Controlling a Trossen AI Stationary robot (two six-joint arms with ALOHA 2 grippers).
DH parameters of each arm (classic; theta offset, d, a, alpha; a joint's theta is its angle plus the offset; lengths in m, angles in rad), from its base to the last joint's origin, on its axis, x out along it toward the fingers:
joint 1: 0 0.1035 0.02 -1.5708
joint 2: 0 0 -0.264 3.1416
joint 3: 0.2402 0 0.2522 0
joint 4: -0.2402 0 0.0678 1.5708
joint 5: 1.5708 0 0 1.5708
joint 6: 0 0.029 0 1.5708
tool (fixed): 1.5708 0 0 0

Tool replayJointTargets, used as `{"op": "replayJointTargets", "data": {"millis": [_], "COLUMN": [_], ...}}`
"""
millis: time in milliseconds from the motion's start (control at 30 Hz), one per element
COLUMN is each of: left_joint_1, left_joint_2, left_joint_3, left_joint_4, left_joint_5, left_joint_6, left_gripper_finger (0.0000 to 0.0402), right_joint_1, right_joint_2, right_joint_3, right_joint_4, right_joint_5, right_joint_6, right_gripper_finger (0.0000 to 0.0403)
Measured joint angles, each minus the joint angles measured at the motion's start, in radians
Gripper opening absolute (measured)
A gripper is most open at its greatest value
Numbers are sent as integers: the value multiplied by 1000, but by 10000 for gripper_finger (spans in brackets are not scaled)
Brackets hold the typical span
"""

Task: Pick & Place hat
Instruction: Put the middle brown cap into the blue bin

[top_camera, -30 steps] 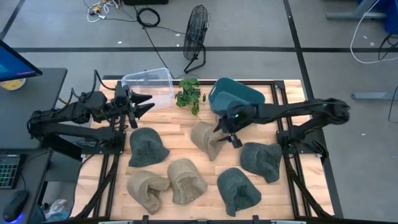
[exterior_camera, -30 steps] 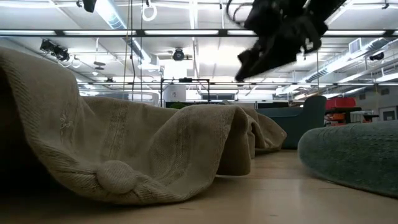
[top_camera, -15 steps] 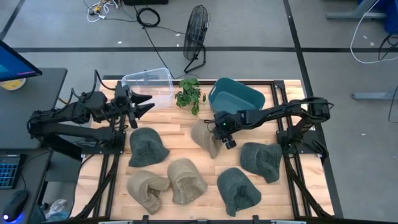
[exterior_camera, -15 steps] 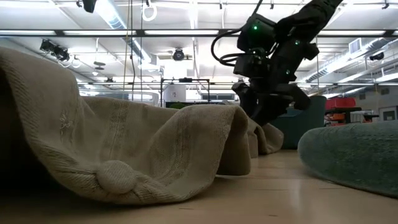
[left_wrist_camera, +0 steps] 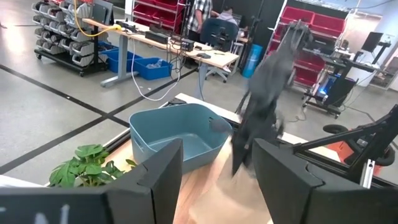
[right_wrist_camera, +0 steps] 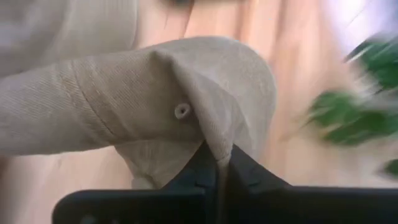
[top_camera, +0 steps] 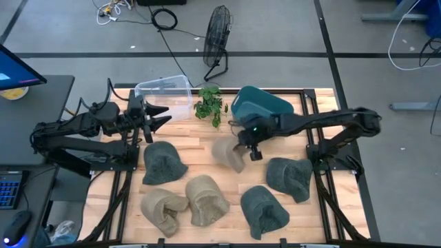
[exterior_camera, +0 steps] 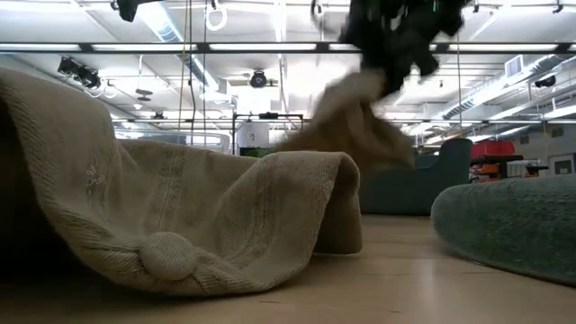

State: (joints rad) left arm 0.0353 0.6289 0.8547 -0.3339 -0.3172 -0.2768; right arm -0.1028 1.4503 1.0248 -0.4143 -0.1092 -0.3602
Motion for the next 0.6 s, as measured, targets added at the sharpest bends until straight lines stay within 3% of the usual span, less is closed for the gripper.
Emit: {"op": "replayJointTargets", "data": {"millis": [333, 467, 600], "left_joint_1": [0, 0, 0], "left_joint_2": [0, 0, 0], "left_joint_3": [0, 0, 0], "left_joint_4": [-1, -1, -1], "left_joint_5": [0, 0, 0], "left_joint_6": [0, -5, -5], "left_gripper_finger": [197, 197, 197], "right_joint_1": [-85, -183, -283], "right_joint_2": [-149, -161, -148], "right_joint_3": [284, 292, 245], "right_joint_4": [-400, -541, -546], "right_joint_5": [302, 350, 352], "right_joint_6": [-289, -373, -505], "right_gripper_finger": [3, 2, 1]}}
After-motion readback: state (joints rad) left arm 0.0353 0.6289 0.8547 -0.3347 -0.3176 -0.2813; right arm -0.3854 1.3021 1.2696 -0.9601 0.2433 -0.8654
